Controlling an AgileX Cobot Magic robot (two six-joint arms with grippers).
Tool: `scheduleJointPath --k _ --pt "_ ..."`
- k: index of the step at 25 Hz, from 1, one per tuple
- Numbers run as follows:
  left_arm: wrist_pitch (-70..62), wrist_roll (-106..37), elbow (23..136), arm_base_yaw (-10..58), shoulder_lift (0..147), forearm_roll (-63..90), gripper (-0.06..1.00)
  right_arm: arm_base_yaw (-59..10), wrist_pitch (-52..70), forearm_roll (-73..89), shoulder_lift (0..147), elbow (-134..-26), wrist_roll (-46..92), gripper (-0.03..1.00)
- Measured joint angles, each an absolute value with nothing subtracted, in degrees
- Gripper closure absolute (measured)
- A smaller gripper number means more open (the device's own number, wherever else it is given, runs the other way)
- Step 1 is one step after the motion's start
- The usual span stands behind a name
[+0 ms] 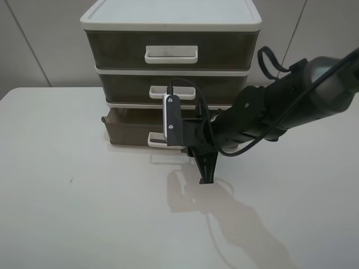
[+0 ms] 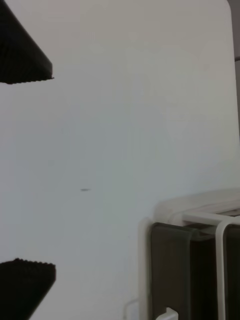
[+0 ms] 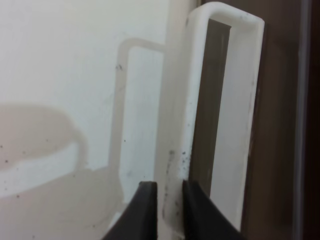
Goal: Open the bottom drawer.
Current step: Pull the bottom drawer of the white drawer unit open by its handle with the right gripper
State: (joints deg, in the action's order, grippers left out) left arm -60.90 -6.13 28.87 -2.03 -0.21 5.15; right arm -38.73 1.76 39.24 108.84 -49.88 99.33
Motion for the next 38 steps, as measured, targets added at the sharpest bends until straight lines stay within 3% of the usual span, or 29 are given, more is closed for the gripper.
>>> scheduleJointPath --k 38 --pt "-60.9 -6.1 28.9 -2.0 -0.2 5.1 0.23 -36.9 9.7 31.3 107.3 -50.1 94.8 0.94"
